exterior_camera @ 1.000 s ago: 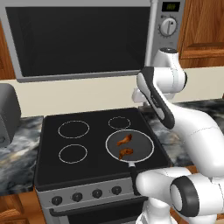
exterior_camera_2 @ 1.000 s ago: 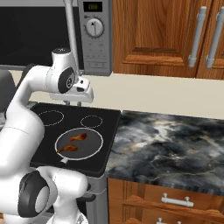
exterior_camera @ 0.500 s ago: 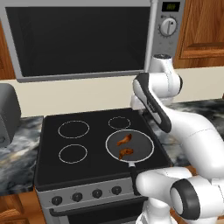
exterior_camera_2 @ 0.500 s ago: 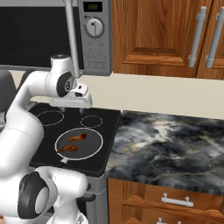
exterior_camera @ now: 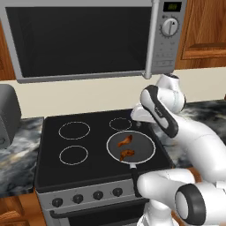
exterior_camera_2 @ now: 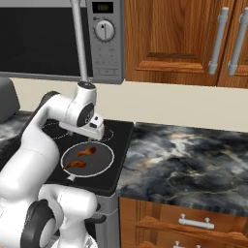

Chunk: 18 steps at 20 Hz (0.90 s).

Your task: Take the chicken drumsticks from the pan and place one on each plate on the dining counter.

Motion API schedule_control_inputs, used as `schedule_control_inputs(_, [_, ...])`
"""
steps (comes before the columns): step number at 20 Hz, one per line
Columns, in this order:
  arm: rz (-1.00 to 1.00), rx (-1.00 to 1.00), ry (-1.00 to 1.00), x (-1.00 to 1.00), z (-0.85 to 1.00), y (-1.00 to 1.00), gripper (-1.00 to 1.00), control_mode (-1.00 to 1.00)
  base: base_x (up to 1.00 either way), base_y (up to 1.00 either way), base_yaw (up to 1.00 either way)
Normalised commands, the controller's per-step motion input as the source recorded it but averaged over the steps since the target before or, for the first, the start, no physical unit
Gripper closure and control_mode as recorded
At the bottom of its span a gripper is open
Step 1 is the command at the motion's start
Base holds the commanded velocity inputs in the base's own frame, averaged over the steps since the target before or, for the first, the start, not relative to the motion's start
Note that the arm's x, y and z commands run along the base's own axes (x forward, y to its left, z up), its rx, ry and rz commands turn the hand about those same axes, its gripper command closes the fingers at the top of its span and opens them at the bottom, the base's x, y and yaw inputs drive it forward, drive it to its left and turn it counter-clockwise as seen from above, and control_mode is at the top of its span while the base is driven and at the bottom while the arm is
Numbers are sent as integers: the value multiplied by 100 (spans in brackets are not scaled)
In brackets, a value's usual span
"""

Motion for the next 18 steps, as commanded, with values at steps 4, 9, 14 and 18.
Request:
schedule_control_inputs(4, [-21,-2,10,29,-67,21,-100,-100,0,0,0])
schedule_control_inputs(9, [-29,-4,5,51,-59,23,-100,-100,0,0,0])
schedule_control_inputs(14, [-33,0,6,72,-48,18,-100,-100,0,0,0])
schedule_control_inputs(18, [-30,-2,11,68,-37,12,-100,-100,0,0,0])
